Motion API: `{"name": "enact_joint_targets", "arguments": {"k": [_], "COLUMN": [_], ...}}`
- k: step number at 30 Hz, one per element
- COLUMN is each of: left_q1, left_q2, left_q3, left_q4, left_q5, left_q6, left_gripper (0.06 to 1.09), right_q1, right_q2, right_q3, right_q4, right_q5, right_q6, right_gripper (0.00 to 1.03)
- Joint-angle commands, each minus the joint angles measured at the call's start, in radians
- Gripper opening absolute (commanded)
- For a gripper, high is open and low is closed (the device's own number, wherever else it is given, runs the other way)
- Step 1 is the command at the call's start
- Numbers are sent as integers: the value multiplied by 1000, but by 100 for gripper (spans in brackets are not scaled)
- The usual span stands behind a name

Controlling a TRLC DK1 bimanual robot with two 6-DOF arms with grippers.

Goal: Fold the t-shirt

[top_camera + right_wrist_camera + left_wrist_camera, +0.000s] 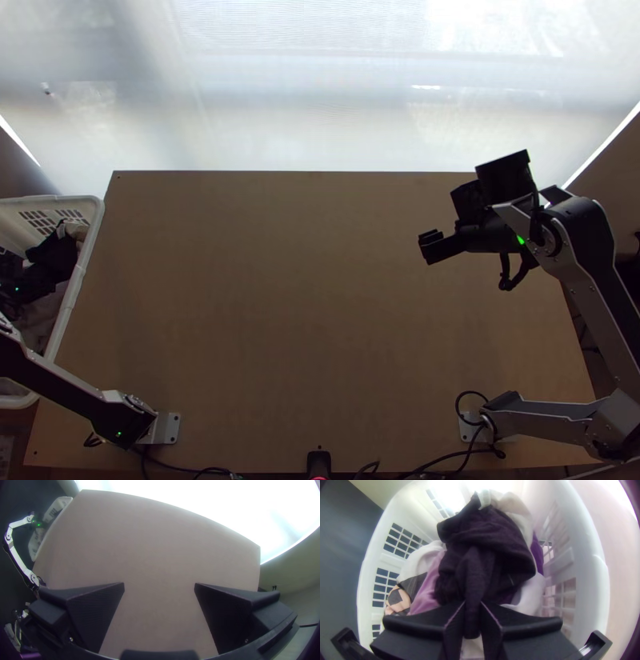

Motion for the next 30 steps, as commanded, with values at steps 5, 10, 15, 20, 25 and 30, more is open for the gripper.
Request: {"name": "enact_joint_targets", "arguments": {"k": [5,10,15,20,25,30], "left_q1": [-32,-95,-141,-55,7,16], "left_q2": [-414,-648,-750,-551,-408,-273], "left_q3": [-24,-13,-58,-75,-6,60], "left_q4": [-326,-411,-458,-425,-405,-408], "left_q5": [87,160,195,156,157,154], "left_q6": [31,26,60,88,106,157], "left_gripper": [29,29,29,105,105,105], "right_q1": [7,14,14,14,13,14], "right_q2": [18,39,42,36,21,18], "right_q3": [-6,0,-14,-11,-31,-34], "right_q4": [0,0,0,-3,-8,-8], "right_q5": [-21,-27,-37,-43,-43,-43], "right_q6": [-1,-1,-2,-4,-7,-7], "right_gripper": [98,98,98,98,98,98]}}
